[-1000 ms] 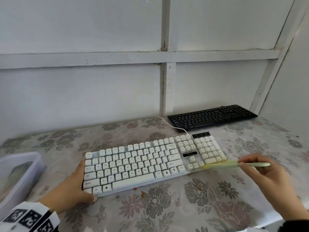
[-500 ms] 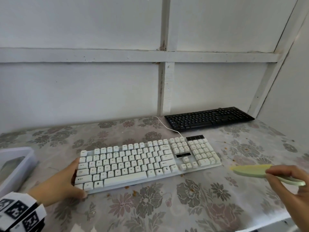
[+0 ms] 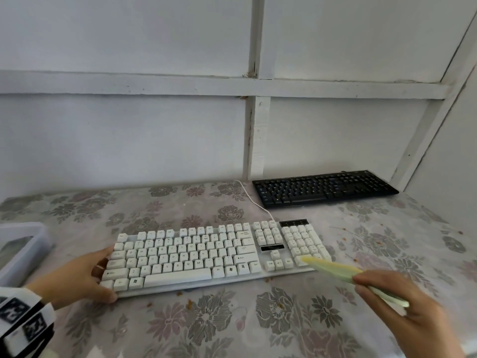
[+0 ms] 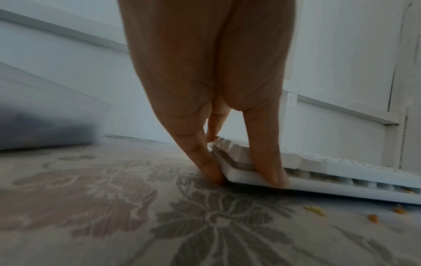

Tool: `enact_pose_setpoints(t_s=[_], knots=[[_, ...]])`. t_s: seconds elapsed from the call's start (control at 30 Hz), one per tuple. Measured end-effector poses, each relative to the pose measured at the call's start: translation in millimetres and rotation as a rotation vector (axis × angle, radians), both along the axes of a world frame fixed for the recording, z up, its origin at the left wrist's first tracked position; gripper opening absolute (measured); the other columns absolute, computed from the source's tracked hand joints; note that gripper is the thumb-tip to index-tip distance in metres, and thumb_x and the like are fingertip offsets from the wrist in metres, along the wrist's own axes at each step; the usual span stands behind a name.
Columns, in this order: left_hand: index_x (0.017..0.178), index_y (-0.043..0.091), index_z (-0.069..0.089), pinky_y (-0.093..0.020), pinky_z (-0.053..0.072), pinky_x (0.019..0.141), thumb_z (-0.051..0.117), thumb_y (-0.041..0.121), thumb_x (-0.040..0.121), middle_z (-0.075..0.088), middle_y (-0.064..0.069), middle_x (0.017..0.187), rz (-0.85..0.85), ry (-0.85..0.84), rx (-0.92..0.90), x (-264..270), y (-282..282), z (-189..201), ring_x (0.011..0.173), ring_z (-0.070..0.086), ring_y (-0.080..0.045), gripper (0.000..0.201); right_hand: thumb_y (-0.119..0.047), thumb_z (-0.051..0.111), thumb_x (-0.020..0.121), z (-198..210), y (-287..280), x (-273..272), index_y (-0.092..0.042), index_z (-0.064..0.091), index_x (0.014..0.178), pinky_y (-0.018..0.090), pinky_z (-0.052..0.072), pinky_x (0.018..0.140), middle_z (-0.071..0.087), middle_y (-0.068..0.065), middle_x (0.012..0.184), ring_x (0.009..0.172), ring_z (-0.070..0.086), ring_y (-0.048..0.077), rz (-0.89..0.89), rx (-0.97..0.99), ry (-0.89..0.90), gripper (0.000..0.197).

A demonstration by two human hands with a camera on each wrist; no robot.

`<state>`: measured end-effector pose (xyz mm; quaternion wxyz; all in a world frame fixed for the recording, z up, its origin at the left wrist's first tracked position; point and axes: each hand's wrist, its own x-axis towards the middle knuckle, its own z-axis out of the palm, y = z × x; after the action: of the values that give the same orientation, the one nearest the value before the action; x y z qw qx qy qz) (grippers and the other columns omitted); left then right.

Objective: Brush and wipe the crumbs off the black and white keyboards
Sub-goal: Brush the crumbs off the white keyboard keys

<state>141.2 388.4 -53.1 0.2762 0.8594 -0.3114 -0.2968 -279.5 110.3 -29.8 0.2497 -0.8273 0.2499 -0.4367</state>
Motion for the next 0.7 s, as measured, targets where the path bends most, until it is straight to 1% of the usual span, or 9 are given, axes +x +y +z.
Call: enact_pose_setpoints(t_s=[0.07,0.13,0.2,0.27,0.33,0.43,0.5,0.57,0.7], knots=[[0.139,0.022,0.037,-0.033,0.045,0.098,0.089,0.043,0.022,0.061,0.01,0.104,0.027,-0.052,0.064,-5.6,-2.4,4.5,0.097,0.06,-0.011,0.13,-0.014,0.069,0.067,1.3,-1.6,2.8,-0.041,0.069,0.089,-0.002,0.04,0.078,0.067,-0.026,0.09,0.087,0.061,-0.01,0.032,0.03,0.034,0.035],[0.14,0.019,0.038,-0.032,0.044,0.097,0.09,0.035,0.034,0.06,0.011,0.101,0.055,-0.113,0.104,-9.1,-3.6,3.9,0.095,0.059,-0.01,0.119,-0.022,0.072,0.072,3.7,-2.8,5.9,-0.048,0.067,0.093,-0.003,0.039,0.079,0.067,-0.03,0.093,0.09,0.06,-0.012,0.033,0.071,0.053,0.034],[0.14,0.02,0.038,-0.026,0.044,0.093,0.09,0.032,0.044,0.058,0.014,0.099,0.068,-0.174,0.138,-13.9,-5.3,2.2,0.093,0.058,-0.007,0.111,-0.038,0.072,0.075,6.9,-3.1,8.7,-0.055,0.067,0.092,-0.005,0.039,0.077,0.067,-0.032,0.095,0.091,0.06,-0.015,0.022,0.125,0.04,0.025],[0.139,0.023,0.039,-0.021,0.043,0.088,0.089,0.026,0.053,0.056,0.017,0.095,0.084,-0.222,0.141,-19.3,-6.8,1.2,0.089,0.057,-0.004,0.1,-0.06,0.065,0.073,10.6,-3.4,12.2,-0.057,0.066,0.091,-0.004,0.041,0.074,0.068,-0.03,0.092,0.088,0.06,-0.016,0.001,0.202,0.029,0.018],[0.138,0.025,0.041,-0.021,0.043,0.088,0.088,0.024,0.056,0.058,0.018,0.095,0.087,-0.237,0.125,-23.2,-6.5,1.0,0.088,0.058,-0.002,0.094,-0.084,0.051,0.064,13.1,-5.0,14.0,-0.056,0.066,0.092,0.004,0.048,0.074,0.068,-0.031,0.09,0.085,0.062,-0.014,-0.008,0.273,0.031,0.042],[0.138,0.028,0.04,-0.022,0.043,0.091,0.086,0.028,0.06,0.061,0.015,0.105,0.094,-0.278,0.137,-28.8,-4.5,2.5,0.089,0.058,-0.002,0.091,-0.085,0.056,0.057,19.2,-3.0,18.3,-0.052,0.067,0.097,0.03,0.055,0.078,0.071,-0.022,0.096,0.089,0.066,-0.001,0.053,0.413,-0.016,0.053],[0.139,0.029,0.038,-0.019,0.04,0.084,0.083,0.028,0.064,0.059,0.014,0.104,0.092,-0.321,0.147,-36.9,-4.7,6.6,0.086,0.056,-0.003,0.087,-0.089,0.061,0.044,20.8,-2.5,19.1,-0.044,0.07,0.098,0.039,0.058,0.073,0.072,-0.013,0.101,0.09,0.068,0.007,0.111,0.483,-0.055,0.071],[0.14,0.028,0.034,-0.015,0.036,0.079,0.078,0.028,0.072,0.058,0.011,0.11,0.069,-0.35,0.173,-45.7,-5.9,11.8,0.088,0.052,-0.003,0.082,-0.087,0.068,0.032,23.8,-0.8,21.5,-0.04,0.072,0.097,0.042,0.06,0.066,0.072,-0.005,0.1,0.087,0.069,0.013,0.171,0.579,-0.092,0.08],[0.143,0.023,0.029,-0.015,0.036,0.088,0.072,0.034,0.078,0.051,0.003,0.134,0.03,-0.4,0.201,-51.0,-3.7,17.4,0.098,0.049,-0.006,0.079,-0.081,0.075,0.02,35.3,3.3,30.5,-0.032,0.072,0.092,0.04,0.06,0.059,0.073,0.001,0.089,0.078,0.071,0.021,0.234,0.666,-0.138,0.087]])
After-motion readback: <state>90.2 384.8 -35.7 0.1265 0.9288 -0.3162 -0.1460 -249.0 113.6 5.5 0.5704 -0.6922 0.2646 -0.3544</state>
